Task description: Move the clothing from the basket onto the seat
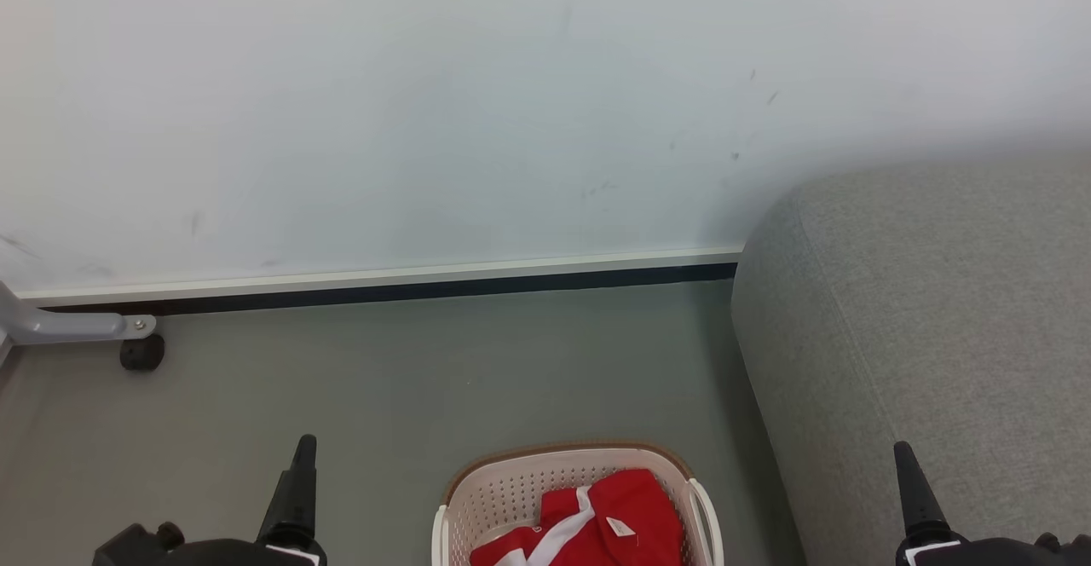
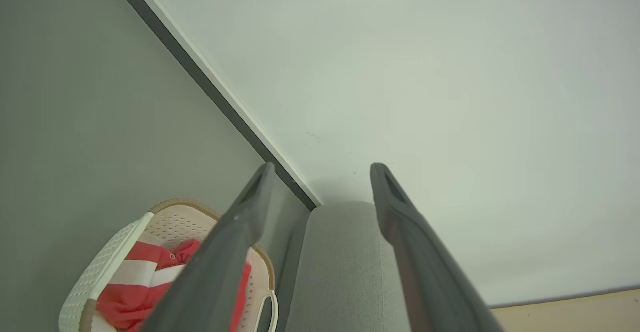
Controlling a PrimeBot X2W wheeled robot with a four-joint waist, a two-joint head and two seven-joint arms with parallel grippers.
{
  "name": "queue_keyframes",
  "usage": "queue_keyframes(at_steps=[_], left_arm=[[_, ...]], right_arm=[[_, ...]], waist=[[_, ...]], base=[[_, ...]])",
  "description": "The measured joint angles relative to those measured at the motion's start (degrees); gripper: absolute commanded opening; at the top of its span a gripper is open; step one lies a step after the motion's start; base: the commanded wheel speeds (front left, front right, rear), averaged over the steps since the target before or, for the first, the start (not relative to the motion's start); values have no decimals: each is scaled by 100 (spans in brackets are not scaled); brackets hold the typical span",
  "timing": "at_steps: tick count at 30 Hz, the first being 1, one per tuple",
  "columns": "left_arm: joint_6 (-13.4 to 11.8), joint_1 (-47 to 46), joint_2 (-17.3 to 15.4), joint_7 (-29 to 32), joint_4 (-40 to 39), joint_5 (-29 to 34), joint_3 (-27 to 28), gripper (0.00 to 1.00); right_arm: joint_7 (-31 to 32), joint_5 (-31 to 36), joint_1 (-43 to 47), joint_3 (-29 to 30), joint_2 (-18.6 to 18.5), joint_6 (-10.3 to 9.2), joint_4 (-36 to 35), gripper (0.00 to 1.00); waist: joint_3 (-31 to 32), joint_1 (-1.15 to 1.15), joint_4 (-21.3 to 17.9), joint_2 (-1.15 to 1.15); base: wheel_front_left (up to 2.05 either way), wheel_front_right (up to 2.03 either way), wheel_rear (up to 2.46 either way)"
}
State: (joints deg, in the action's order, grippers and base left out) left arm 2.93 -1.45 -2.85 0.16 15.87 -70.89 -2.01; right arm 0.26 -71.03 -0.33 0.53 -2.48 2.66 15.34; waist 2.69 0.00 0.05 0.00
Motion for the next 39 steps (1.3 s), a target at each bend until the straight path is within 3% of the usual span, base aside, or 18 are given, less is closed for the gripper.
queue_keyframes(at_steps=[39], left_arm=[[-502, 479, -297, -720, -179, 3263, -547, 100]], right_arm=[[-720, 2987, 467, -791, -220, -498, -299, 100]], waist=[[303, 0, -30, 0]], base=[[0, 0, 0]])
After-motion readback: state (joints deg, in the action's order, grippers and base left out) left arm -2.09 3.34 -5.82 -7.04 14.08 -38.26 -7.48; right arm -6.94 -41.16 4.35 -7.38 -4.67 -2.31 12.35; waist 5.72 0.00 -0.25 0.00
